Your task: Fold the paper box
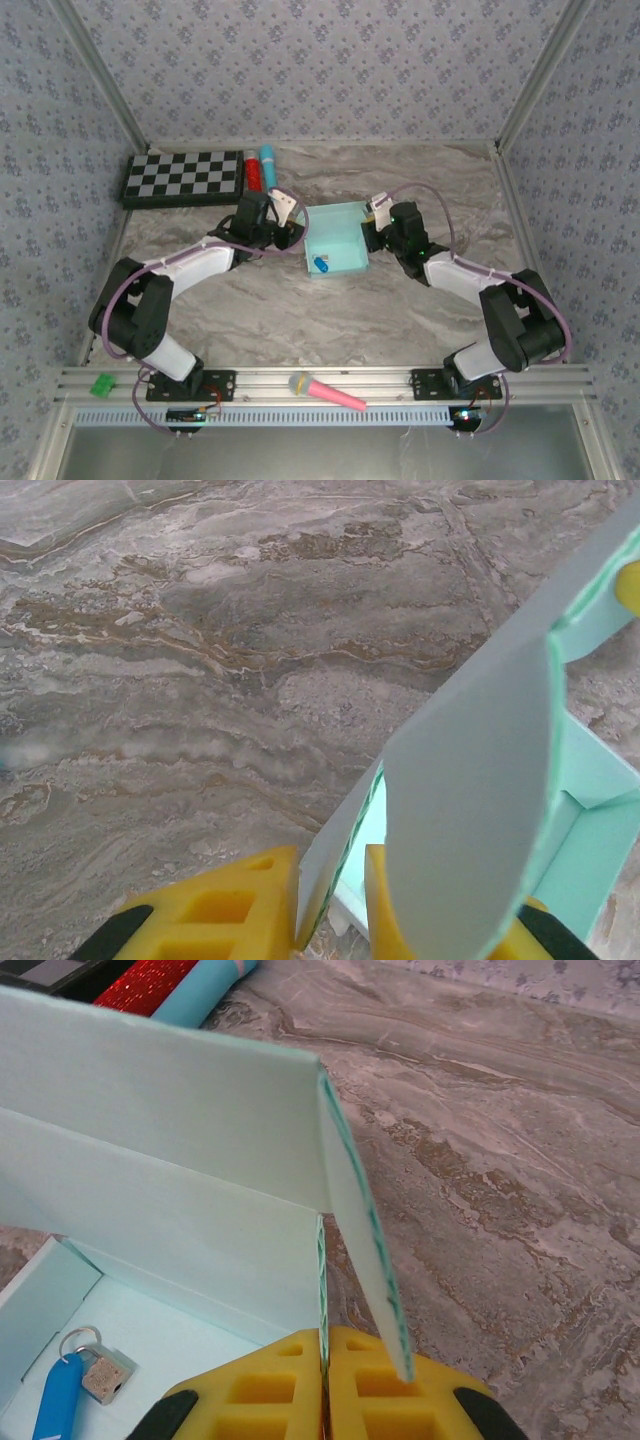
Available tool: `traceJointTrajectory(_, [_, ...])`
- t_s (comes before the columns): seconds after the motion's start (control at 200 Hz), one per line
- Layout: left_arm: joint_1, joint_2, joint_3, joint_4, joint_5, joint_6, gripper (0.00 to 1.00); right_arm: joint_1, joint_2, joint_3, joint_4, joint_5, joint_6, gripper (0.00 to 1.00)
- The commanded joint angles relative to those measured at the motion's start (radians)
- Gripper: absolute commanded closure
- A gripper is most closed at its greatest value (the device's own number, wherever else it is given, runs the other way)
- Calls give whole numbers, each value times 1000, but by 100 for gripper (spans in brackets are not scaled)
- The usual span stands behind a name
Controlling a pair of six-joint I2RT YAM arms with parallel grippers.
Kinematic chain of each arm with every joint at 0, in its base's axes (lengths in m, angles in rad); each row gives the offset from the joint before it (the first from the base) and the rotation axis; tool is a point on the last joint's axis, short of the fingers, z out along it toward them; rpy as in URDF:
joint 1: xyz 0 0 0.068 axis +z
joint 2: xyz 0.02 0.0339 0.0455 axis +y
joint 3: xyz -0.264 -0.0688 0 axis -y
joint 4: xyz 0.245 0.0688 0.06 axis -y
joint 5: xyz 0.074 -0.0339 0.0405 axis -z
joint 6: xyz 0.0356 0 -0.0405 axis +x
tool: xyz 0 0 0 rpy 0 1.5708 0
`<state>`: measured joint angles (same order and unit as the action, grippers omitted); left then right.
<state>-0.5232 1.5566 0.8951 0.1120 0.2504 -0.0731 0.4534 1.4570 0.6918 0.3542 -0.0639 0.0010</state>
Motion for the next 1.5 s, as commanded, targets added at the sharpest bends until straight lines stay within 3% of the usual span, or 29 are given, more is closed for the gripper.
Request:
traceJointTrajectory(0.0, [-12,6,36,42,-39,-38,76,21,-28,-14,66,102,58,91])
traceJointTrajectory(0.265, [-20,12,36,82,-62,-99,81,76,-26,-34,112,248,130,92])
traceJointTrajectory(0.705, [-43,44,49,105,-83,-139,77,117,-16,-32,111,331,183,92])
traceJointTrajectory(1.044, [-58,70,71,143,-130,-231,80,166,0,-52,168,484,305,94])
traceJointTrajectory(1.494, [-70,106,87,169,-166,-290,79,196,72,-3,190,506,347,93])
